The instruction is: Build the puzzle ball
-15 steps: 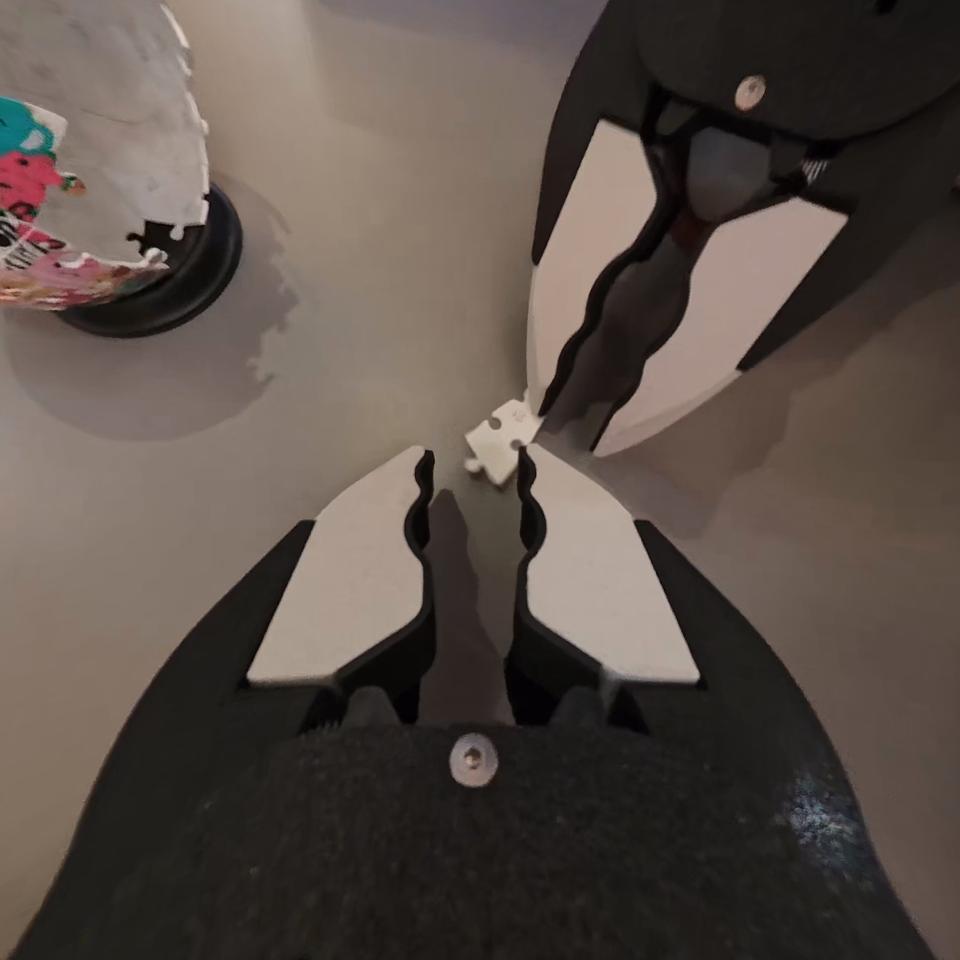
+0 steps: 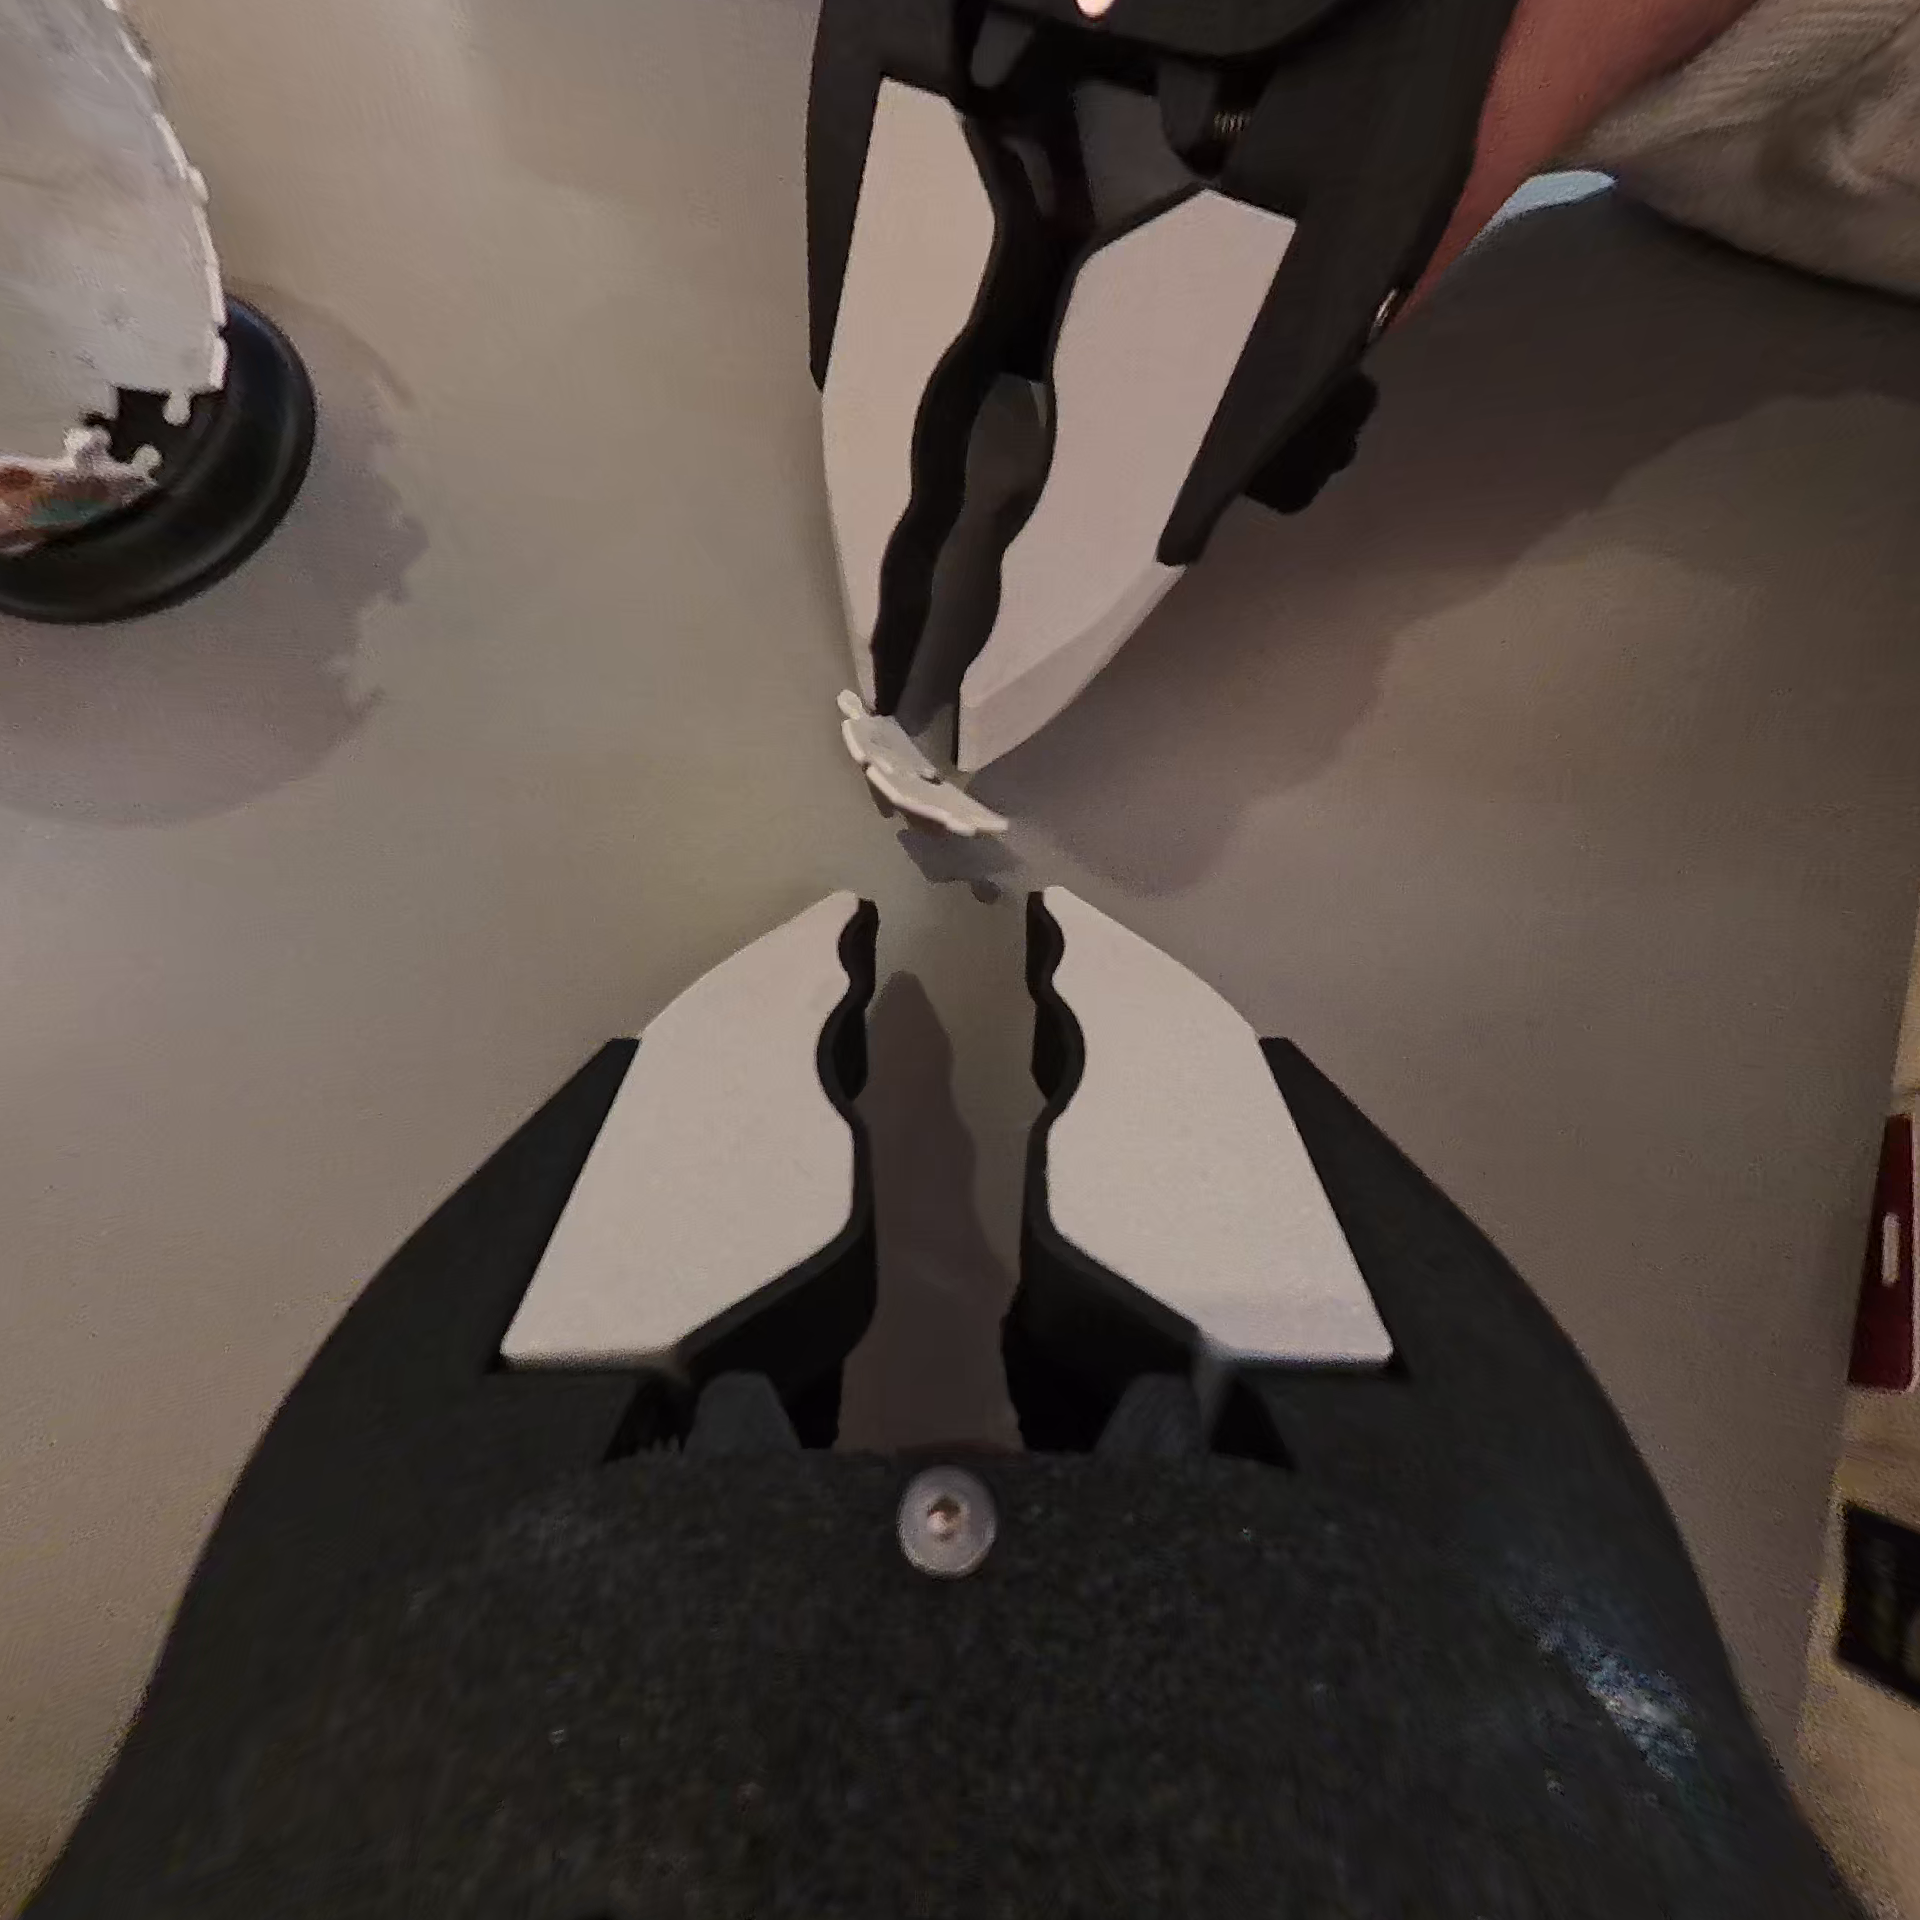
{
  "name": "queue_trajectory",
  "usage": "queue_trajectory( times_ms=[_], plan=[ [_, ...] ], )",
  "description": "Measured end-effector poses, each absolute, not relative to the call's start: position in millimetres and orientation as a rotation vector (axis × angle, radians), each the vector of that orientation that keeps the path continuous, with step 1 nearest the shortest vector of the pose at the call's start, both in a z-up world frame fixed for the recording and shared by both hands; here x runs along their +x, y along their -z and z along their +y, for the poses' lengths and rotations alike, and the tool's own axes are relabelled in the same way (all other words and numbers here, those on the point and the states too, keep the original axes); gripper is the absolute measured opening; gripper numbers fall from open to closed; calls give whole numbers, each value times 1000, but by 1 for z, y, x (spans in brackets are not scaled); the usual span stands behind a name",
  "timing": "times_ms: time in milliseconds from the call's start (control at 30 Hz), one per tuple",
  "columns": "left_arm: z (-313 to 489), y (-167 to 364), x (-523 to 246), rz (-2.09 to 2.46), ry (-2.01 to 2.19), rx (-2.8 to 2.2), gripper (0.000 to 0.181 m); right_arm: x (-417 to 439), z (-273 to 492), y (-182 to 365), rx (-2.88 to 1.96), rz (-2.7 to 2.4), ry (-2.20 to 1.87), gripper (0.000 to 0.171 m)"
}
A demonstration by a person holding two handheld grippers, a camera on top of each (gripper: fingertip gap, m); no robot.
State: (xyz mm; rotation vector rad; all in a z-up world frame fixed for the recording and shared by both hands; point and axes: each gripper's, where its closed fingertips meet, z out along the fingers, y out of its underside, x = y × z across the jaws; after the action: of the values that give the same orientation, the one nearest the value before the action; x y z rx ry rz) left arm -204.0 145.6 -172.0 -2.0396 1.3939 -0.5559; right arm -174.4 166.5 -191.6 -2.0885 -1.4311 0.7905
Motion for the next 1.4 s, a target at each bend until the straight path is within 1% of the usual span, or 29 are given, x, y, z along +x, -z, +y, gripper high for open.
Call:
queue_trajectory(
  times_ms=[133, 200, 233, 400, 533, 667, 733, 867, 967, 1067, 1167, 1300, 1367, 1400],
  plan=[
    [145, 173, -197, 1250, 504, -2072, 27, -174, 164, 192, -2074, -1444, -764, 22],
    [146, 176, -198, 1282, 411, -2054, 26, -174, 163, 193, -2065, -1453, -754, 22],
    [147, 177, -199, 1305, 364, -2038, 22, -175, 163, 192, -2068, -1453, -761, 22],
    [152, 169, -196, 1349, 244, -1931, 21, -175, 164, 193, -2072, -1453, -765, 22],
    [145, 171, -192, 1313, 286, -1972, 21, -176, 164, 193, -2074, -1448, -747, 21],
    [140, 170, -191, 1148, 389, -2047, 22, -176, 164, 193, -2063, -1451, -745, 21],
    [144, 178, -195, 1071, 355, -2098, 22, -176, 165, 193, -2065, -1447, -753, 20],
    [143, 180, -188, 727, 684, -2280, 21, -176, 166, 191, -2069, -1424, -773, 20],
    [147, 176, -191, 604, 741, -2312, 21, -175, 166, 192, -2062, -1430, -759, 20],
    [144, 170, -197, 688, 628, -2277, 21, -174, 165, 189, -2019, -1459, -735, 24],
    [139, 170, -205, 832, 494, -2209, 21, -171, 160, 177, -1874, -1493, -704, 24],
    [139, 168, -205, 862, 594, -2166, 22, -179, 140, 172, -1962, -1412, -742, 23],
    [150, 166, -202, 893, 640, -2150, 22, -187, 131, 169, -1979, -1362, -698, 14],
    [158, 165, -202, 924, 633, -2137, 20, -188, 129, 170, -2008, -1334, -669, 14]
  ],
)
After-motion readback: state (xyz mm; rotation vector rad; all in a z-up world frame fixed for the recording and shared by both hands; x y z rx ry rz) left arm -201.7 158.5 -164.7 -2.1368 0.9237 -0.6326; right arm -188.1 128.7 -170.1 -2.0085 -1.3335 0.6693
